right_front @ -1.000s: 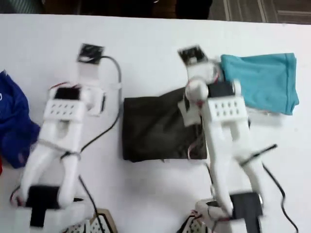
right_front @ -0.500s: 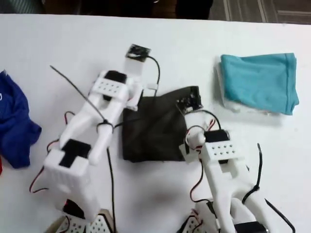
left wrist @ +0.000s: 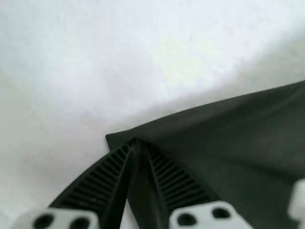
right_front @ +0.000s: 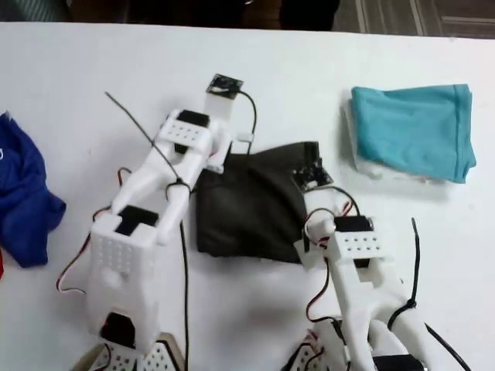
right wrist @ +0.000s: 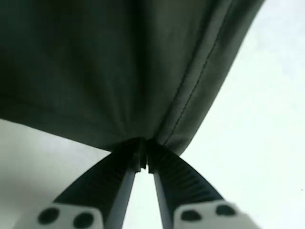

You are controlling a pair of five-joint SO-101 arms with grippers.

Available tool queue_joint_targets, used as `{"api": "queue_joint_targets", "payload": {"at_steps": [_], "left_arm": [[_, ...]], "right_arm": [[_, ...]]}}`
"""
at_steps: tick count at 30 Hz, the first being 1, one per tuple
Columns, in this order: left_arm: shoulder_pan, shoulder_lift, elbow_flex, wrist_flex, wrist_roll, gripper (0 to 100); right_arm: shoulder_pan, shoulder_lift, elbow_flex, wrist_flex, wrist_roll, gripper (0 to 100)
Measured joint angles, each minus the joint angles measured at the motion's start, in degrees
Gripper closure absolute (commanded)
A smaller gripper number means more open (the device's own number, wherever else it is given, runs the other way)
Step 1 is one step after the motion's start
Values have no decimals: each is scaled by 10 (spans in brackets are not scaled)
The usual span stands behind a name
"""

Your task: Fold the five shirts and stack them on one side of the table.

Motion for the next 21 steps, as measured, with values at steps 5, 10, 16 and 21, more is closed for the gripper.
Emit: {"api": "queue_joint_targets", "payload": {"at_steps": [5,10,16,21], "left_arm": [[-13,0,-20,37,-1,975],[-18,0,-52,96,-2,975],[-19,-57,-46,165,-2,975],[-19,-189,71,180,-2,975]], "right_arm": [[0,-8,6,3,22,979],[0,-8,-38,27,24,979],[0,-8,-178,107,24,979],[0,-8,-261,118,4,979]]}}
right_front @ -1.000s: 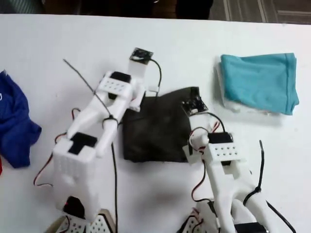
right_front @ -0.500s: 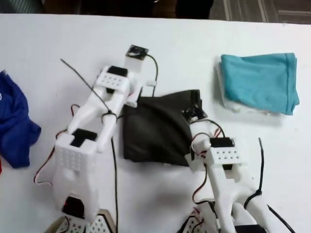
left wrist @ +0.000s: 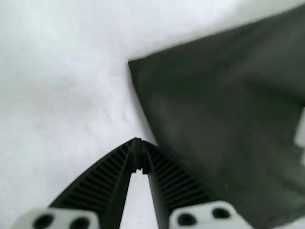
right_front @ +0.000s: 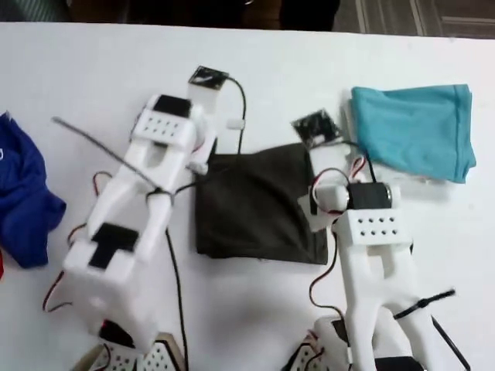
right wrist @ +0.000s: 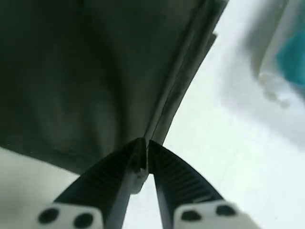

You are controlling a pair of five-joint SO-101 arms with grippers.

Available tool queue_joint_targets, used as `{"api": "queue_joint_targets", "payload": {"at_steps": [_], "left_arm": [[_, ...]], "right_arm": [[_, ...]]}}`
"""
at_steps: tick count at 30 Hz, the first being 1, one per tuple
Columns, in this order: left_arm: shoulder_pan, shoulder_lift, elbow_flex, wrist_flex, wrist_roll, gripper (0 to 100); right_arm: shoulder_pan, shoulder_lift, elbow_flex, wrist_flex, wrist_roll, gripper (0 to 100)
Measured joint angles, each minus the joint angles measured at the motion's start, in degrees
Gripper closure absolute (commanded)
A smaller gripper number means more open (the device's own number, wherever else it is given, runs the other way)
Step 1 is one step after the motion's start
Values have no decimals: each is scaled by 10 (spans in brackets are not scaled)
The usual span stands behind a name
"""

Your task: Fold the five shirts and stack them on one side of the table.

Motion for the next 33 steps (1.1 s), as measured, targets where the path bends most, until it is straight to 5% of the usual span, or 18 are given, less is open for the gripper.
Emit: {"api": "queue_joint_targets", "payload": {"at_steps": [13,21,33], "left_arm": [[85,-411,528,-240,0,975],[147,-459,586,-280,0,975],[150,-372,593,-273,-105,975]], "right_arm": [[0,139,-78,-113,-126,979],[1,342,-224,-84,-130,979],[17,490,-302,-72,-131,979]]}}
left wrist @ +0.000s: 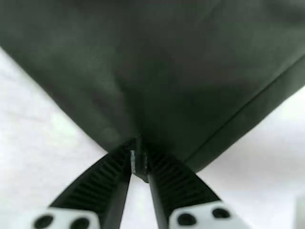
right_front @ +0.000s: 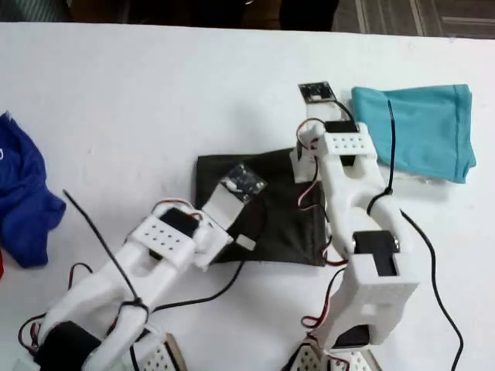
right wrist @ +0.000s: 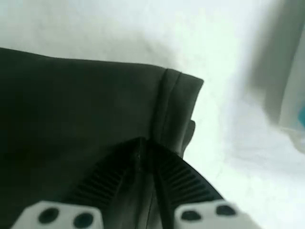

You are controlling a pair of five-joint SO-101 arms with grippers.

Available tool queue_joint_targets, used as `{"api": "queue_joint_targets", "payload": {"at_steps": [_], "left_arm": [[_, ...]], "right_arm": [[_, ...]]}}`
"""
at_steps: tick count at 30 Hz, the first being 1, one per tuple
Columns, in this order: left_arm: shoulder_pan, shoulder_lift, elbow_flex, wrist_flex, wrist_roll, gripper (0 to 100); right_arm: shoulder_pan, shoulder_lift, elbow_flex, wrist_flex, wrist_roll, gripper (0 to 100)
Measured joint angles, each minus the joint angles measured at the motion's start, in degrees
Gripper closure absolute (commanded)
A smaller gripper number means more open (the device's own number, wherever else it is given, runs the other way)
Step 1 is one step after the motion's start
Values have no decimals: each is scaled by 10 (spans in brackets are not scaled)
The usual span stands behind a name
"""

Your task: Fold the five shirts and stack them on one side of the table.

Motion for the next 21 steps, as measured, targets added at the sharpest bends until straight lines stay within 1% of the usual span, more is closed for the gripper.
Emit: {"api": "queue_joint_targets", "payload": {"at_steps": [6,12,15,18,21], "left_arm": [[0,17,0,-4,-2,975],[0,17,0,-3,-2,975],[0,17,0,0,-2,975],[0,17,-10,22,-2,975],[0,18,-46,66,-2,975]], "right_arm": [[28,4,0,34,0,979],[32,4,-6,57,0,979],[32,-33,-15,59,0,979],[32,-92,-16,59,0,978],[32,-129,-16,59,0,976]]}}
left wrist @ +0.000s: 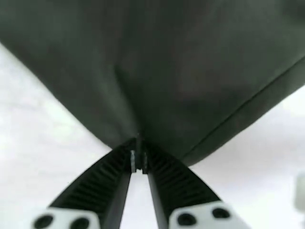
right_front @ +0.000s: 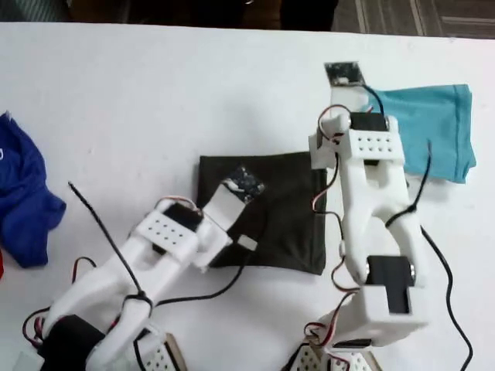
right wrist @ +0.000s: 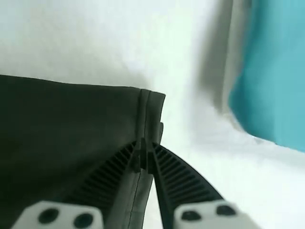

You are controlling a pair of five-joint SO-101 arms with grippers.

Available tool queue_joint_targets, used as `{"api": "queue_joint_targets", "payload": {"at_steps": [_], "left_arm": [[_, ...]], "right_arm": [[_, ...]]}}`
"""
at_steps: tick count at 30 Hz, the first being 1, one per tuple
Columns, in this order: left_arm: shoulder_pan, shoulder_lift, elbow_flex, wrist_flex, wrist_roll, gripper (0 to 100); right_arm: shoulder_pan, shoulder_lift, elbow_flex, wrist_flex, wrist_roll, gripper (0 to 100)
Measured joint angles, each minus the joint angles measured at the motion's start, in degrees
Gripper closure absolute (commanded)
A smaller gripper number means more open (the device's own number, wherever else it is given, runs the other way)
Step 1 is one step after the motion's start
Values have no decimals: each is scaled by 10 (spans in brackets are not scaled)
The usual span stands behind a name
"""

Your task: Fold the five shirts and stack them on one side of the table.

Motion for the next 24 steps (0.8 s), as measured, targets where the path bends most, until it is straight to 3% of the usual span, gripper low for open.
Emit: {"api": "queue_joint_targets", "payload": {"at_steps": [7,15,19,24], "left_arm": [[-23,1,-99,49,0,975],[-124,1,-137,49,1,975],[-168,1,-137,49,1,975],[-214,2,-137,49,0,975]], "right_arm": [[0,-3,0,66,0,836],[-17,-3,0,155,0,772],[-51,-3,16,150,-13,719],[-93,-3,103,70,-60,719]]}}
